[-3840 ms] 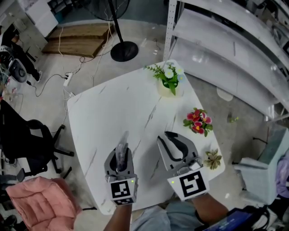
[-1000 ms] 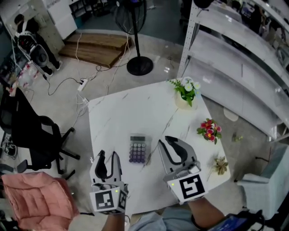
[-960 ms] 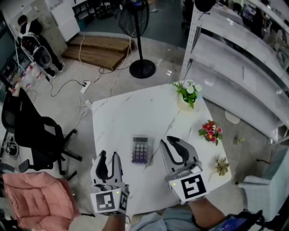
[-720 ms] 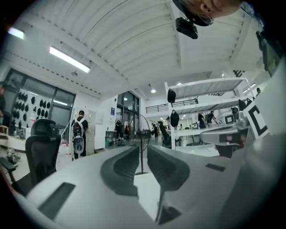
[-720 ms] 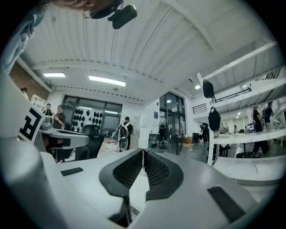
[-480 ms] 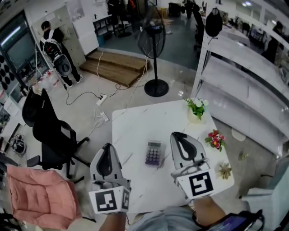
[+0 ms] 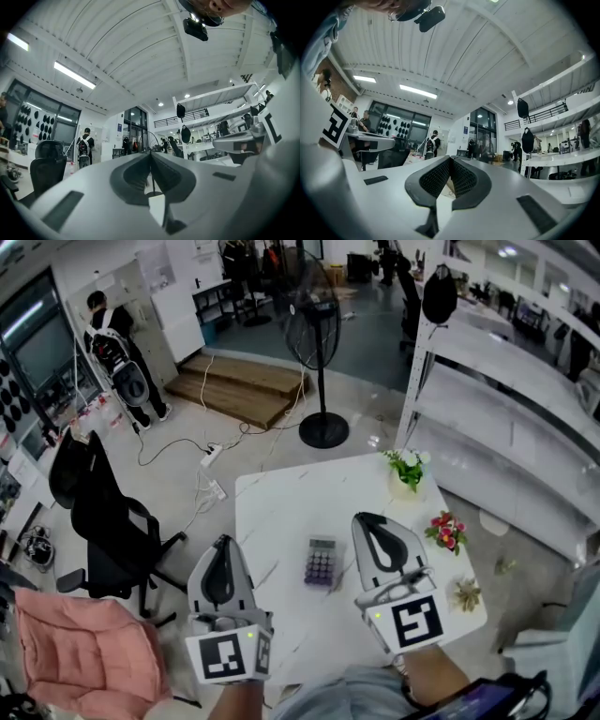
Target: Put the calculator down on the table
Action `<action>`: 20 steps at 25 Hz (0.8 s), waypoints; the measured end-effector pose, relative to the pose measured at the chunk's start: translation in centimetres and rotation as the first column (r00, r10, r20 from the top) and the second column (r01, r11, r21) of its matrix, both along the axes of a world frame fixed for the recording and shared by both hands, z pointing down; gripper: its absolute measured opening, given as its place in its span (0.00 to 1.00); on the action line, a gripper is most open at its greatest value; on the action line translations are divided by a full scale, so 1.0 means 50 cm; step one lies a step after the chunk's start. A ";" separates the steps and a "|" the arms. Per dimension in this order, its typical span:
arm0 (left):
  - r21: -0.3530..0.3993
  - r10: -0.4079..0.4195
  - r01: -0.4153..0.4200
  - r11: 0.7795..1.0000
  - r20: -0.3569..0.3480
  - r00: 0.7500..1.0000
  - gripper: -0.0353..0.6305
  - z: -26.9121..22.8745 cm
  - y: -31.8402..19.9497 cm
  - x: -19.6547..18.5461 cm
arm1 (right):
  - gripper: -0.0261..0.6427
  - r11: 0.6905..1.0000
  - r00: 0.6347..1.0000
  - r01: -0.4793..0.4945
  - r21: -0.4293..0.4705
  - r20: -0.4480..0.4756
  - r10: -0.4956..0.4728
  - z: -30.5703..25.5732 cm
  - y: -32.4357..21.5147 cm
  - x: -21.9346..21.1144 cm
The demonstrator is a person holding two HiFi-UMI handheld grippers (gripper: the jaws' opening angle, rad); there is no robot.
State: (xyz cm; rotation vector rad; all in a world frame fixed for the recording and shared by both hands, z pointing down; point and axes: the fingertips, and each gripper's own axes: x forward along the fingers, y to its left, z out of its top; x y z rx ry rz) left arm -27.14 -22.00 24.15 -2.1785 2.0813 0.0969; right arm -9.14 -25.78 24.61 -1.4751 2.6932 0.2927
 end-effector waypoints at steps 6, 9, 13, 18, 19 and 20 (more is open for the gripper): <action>-0.004 0.016 -0.016 1.000 0.003 1.000 0.07 0.003 -0.008 0.010 | 0.06 1.000 1.000 -0.011 0.001 -0.005 0.011 0.001 -0.003 0.004; -0.008 0.025 -0.025 1.000 0.005 1.000 0.06 0.008 -0.011 0.015 | 0.06 1.000 1.000 -0.011 -0.003 -0.003 0.011 0.005 -0.003 0.005; -0.018 0.041 -0.041 0.999 0.016 0.999 0.06 0.016 -0.010 0.026 | 0.06 1.000 1.000 -0.015 -0.013 0.002 0.015 0.013 -0.003 0.010; -0.024 0.047 -0.047 0.999 0.016 0.999 0.06 0.023 -0.007 0.027 | 0.06 1.000 1.000 -0.018 -0.021 0.006 0.018 0.019 -0.001 0.009; -0.024 0.048 -0.048 0.999 0.016 0.999 0.06 0.024 -0.007 0.026 | 0.06 1.000 1.000 -0.019 -0.022 0.006 0.019 0.020 0.000 0.007; -0.023 0.049 -0.049 0.999 0.017 0.999 0.07 0.024 -0.007 0.026 | 0.06 1.000 1.000 -0.019 -0.024 0.007 0.019 0.022 0.001 0.007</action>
